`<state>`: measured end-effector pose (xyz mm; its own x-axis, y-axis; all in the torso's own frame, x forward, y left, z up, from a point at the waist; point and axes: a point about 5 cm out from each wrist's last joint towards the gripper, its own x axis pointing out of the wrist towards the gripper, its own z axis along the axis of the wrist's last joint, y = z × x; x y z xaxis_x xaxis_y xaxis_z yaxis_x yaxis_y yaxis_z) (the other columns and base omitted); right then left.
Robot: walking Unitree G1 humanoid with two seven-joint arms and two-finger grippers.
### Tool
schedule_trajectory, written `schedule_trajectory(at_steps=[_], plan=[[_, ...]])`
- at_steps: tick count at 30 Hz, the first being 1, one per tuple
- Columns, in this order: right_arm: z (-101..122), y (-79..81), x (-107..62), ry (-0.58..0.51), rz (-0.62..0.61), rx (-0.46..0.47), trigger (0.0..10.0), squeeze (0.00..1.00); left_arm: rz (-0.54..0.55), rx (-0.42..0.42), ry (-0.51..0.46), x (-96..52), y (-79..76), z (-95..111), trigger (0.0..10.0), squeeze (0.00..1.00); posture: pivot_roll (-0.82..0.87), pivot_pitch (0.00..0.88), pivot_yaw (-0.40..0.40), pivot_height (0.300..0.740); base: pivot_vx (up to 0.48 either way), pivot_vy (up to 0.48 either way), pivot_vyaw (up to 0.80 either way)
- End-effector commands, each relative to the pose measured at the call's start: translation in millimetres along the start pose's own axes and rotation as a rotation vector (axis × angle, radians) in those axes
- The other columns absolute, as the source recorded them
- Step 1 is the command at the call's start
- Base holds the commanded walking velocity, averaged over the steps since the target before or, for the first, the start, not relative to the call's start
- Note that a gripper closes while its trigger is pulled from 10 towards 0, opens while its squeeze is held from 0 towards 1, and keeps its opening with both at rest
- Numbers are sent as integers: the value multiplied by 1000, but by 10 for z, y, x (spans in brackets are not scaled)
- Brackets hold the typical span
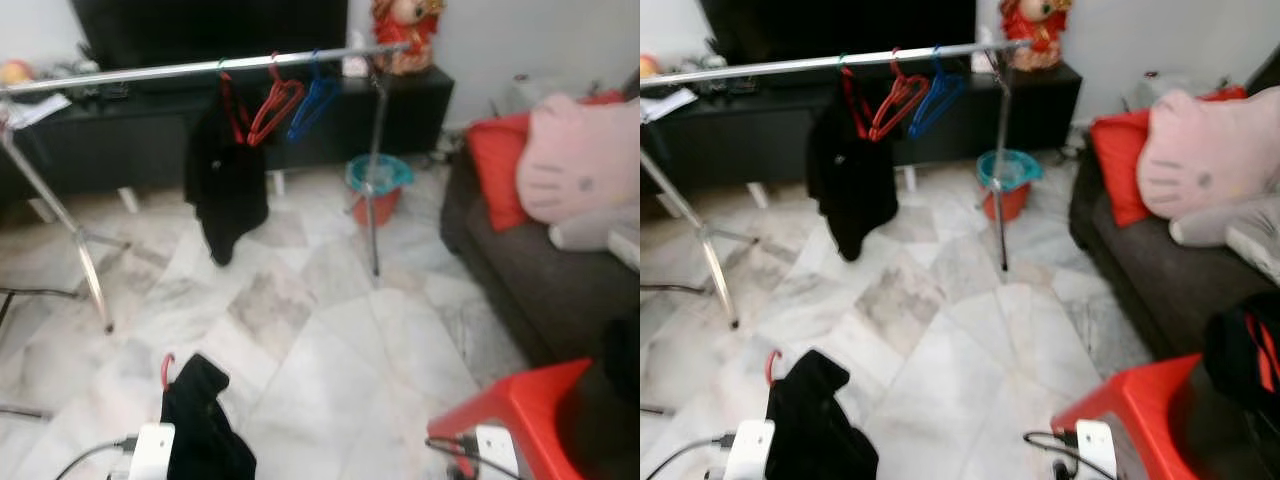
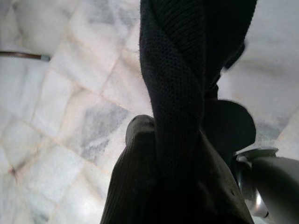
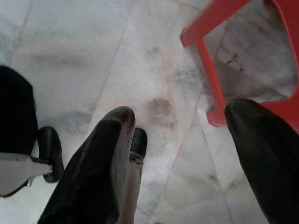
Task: Hang hanger
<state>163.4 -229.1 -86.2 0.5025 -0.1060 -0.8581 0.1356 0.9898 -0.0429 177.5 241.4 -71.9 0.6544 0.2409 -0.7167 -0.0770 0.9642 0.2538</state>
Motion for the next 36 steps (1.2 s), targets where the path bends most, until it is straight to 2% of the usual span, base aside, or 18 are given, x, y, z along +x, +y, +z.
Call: schedule_trajectory(at_steps=[1,5,7,12,36], plan=[[46,16,6,-15,5,0,10000,0,17,-9,18,-17,52,-64,10000,0,97,0,7,740,0,0,800],[42,25,7,-14,10,14,10000,0,12,-7,18,-15,27,-58,10000,0,99,0,6,740,0,0,759],[33,33,7,-13,9,46,10000,0,11,-5,14,-13,25,-49,10000,0,100,0,6,740,0,0,0],[35,44,9,-11,9,34,10000,0,13,-4,20,-14,44,-58,10000,0,104,0,6,740,0,0,0],[31,76,13,-10,12,35,10000,0,9,9,18,-7,55,-39,10000,0,102,0,17,740,0,363,0]])
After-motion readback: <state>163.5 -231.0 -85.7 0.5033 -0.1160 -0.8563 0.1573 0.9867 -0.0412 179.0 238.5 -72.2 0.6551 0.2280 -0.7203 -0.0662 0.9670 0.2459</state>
